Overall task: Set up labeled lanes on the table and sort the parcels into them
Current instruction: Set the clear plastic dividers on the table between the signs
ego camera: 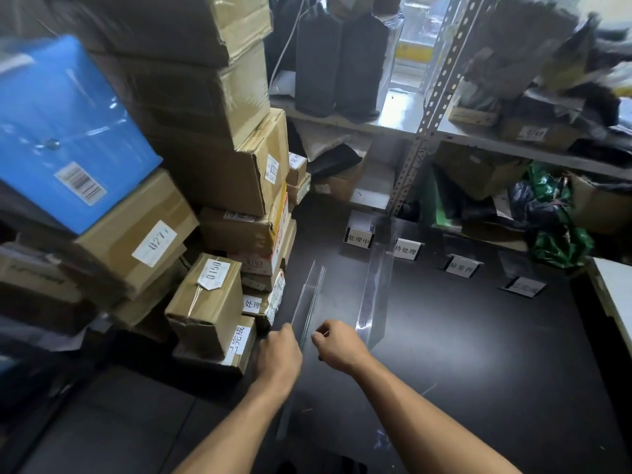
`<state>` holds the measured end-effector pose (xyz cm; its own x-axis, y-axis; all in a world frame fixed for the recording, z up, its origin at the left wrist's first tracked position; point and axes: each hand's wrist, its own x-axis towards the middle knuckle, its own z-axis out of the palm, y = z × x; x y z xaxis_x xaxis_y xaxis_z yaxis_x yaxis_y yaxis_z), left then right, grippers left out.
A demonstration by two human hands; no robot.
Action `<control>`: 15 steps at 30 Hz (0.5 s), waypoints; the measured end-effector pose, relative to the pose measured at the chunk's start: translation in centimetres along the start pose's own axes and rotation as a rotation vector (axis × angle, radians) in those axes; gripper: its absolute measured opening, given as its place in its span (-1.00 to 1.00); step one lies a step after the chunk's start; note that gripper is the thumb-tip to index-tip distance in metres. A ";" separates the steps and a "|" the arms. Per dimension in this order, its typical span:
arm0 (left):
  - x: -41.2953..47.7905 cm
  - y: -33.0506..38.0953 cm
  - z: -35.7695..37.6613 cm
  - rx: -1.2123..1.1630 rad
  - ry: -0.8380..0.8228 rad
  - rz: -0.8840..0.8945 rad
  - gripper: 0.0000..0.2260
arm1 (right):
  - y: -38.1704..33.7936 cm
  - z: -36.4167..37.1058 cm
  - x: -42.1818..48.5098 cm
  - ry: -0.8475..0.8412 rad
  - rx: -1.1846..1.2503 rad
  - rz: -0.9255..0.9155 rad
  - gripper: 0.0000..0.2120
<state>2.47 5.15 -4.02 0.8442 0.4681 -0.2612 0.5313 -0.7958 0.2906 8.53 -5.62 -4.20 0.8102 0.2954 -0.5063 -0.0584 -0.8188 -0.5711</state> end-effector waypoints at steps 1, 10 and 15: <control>-0.1 0.1 -0.5 0.024 0.011 0.015 -0.78 | -0.2 -0.1 0.0 -0.001 0.006 0.000 -0.73; -0.9 1.3 -6.6 0.125 0.113 0.120 -0.79 | -2.3 -1.6 0.1 0.042 0.056 -0.040 -0.71; -2.7 3.1 -9.9 0.153 0.156 0.232 -0.81 | -4.4 -4.5 -2.2 0.214 0.225 -0.094 -0.72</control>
<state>2.60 5.21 6.73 0.9486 0.3114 -0.0570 0.3166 -0.9312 0.1808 9.67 -4.86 2.33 0.9211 0.2346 -0.3107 -0.0857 -0.6562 -0.7497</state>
